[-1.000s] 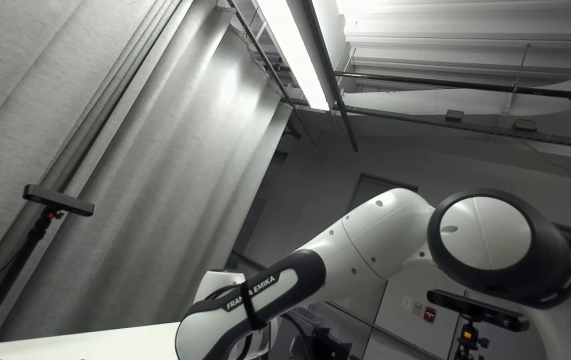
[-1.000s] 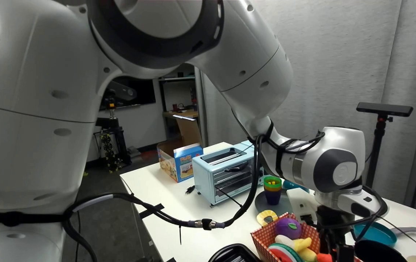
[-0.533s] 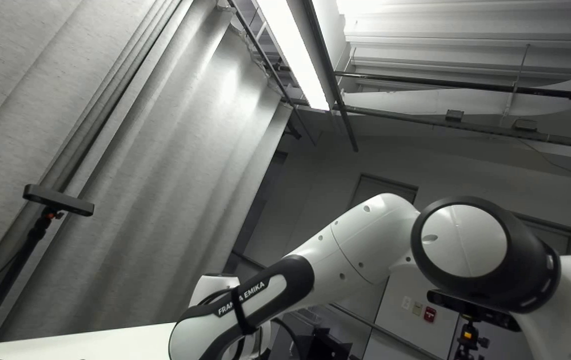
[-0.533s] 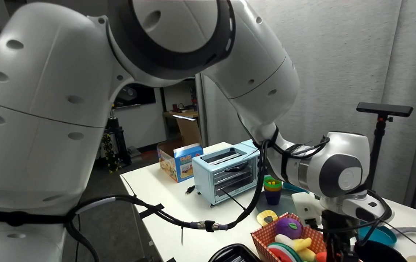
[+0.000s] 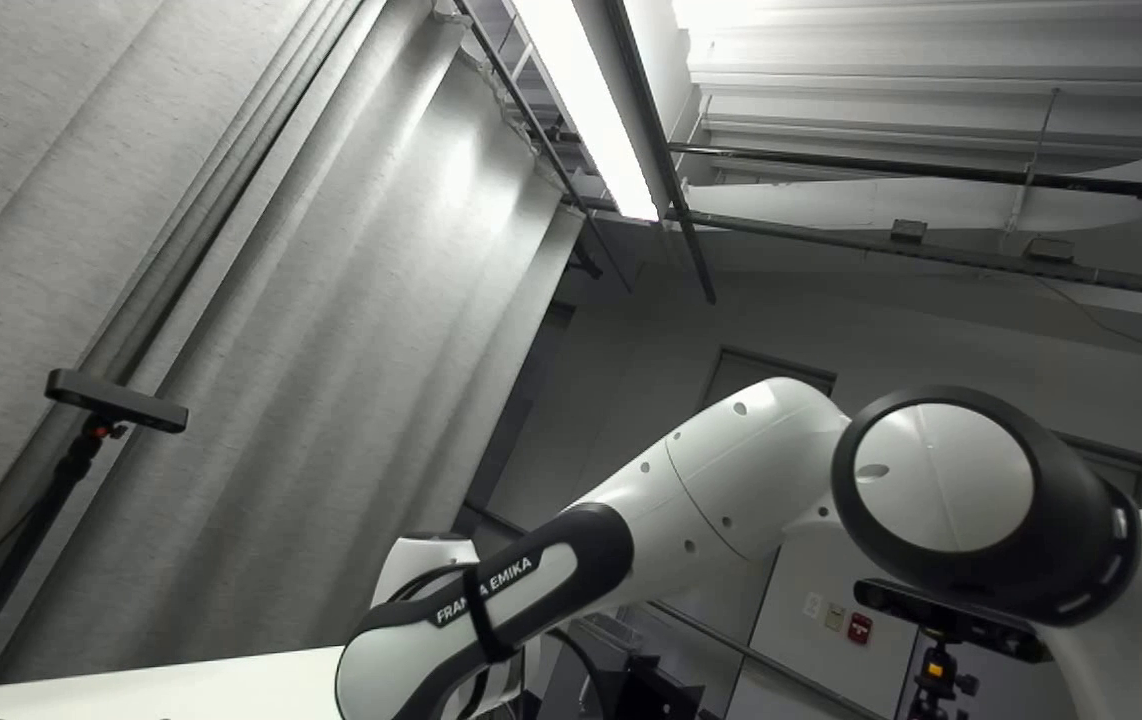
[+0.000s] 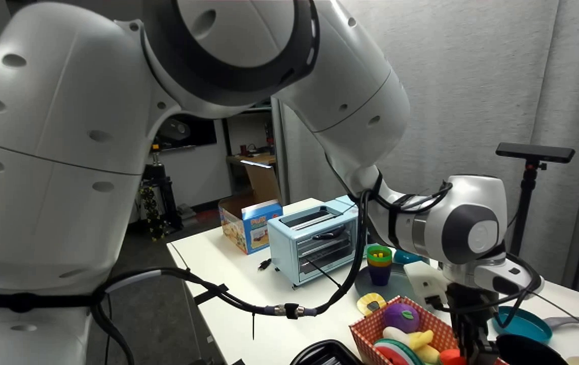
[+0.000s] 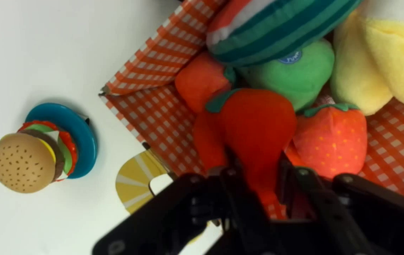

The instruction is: Pick up the red and purple plush toys from the basket and place them on the black tray.

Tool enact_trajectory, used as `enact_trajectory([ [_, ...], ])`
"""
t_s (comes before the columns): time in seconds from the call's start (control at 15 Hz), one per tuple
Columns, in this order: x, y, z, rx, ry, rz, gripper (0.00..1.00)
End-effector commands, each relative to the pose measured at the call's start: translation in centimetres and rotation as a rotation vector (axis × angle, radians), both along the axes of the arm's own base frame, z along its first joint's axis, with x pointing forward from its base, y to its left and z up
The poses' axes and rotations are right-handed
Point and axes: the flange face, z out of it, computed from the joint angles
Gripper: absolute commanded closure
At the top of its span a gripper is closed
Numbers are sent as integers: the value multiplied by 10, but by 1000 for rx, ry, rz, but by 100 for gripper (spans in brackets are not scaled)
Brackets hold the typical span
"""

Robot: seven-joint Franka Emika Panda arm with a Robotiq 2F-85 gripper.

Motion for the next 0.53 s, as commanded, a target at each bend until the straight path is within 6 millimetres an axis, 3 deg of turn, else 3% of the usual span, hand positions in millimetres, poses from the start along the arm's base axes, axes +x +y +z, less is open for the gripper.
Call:
enact_trajectory([
  [0.0,-10,20,47,-61,-59,97,96],
  [0.33,-28,51,113,-109,-124,248,95],
  [0.47,-42,62,128,-92,-133,289,95],
])
